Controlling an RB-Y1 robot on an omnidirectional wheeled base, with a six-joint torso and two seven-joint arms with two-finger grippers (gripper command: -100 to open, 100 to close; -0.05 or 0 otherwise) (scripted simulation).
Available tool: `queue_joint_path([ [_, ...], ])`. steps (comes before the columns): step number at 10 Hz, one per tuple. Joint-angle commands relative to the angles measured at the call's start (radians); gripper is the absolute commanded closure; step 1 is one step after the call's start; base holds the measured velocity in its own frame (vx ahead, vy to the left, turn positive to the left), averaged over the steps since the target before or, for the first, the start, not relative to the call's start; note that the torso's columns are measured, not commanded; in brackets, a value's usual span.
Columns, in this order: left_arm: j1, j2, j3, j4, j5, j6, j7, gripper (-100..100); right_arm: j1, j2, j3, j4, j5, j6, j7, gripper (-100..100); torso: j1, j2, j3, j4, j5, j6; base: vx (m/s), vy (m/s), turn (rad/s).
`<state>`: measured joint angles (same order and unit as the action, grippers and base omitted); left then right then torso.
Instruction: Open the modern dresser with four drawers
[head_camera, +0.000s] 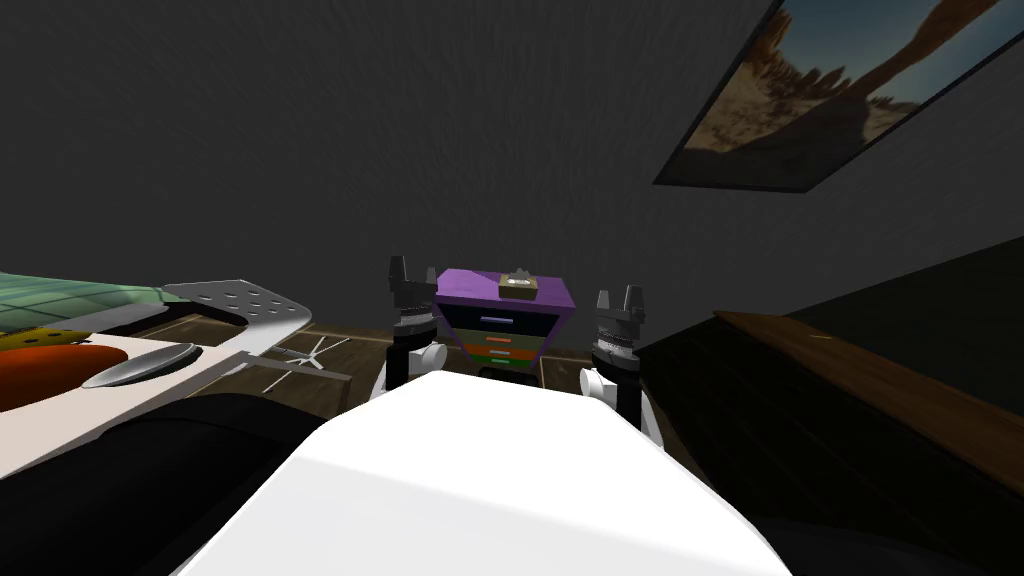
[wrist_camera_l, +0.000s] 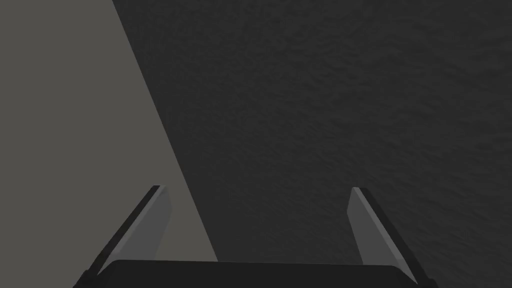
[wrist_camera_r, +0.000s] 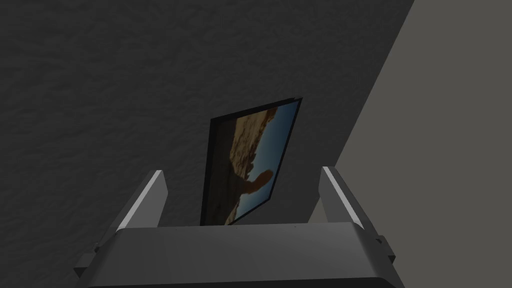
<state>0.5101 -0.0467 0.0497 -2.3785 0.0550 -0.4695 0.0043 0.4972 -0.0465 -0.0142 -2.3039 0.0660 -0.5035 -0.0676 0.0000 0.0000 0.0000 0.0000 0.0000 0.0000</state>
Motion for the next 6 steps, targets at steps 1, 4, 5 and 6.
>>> queue_joint_path([
  [1,0.000,0.000,0.000,0.000,0.000,0.000,0.000,0,0.000,0.000,0.000,0.000,0.000,0.000,0.000,0,0.000,0.040,-0.082,0.041,0.000,0.000,0.000,0.000,0.000],
  [4,0.000,0.000,0.000,0.000,0.000,0.000,0.000,0,0.000,0.000,0.000,0.000,0.000,0.000,0.000,0,0.000,0.248,-0.497,0.248,0.000,0.000,0.000,0.000,0.000],
  [5,0.000,0.000,0.000,0.000,0.000,0.000,0.000,0,0.000,0.000,0.000,0.000,0.000,0.000,0.000,0,0.000,0.322,-0.644,0.322,0.000,0.000,0.000,0.000,0.000],
  [6,0.000,0.000,0.000,0.000,0.000,0.000,0.000,0,0.000,0.000,0.000,0.000,0.000,0.000,0.000,0,0.000,0.396,-0.792,0.396,0.000,0.000,0.000,0.000,0.000],
])
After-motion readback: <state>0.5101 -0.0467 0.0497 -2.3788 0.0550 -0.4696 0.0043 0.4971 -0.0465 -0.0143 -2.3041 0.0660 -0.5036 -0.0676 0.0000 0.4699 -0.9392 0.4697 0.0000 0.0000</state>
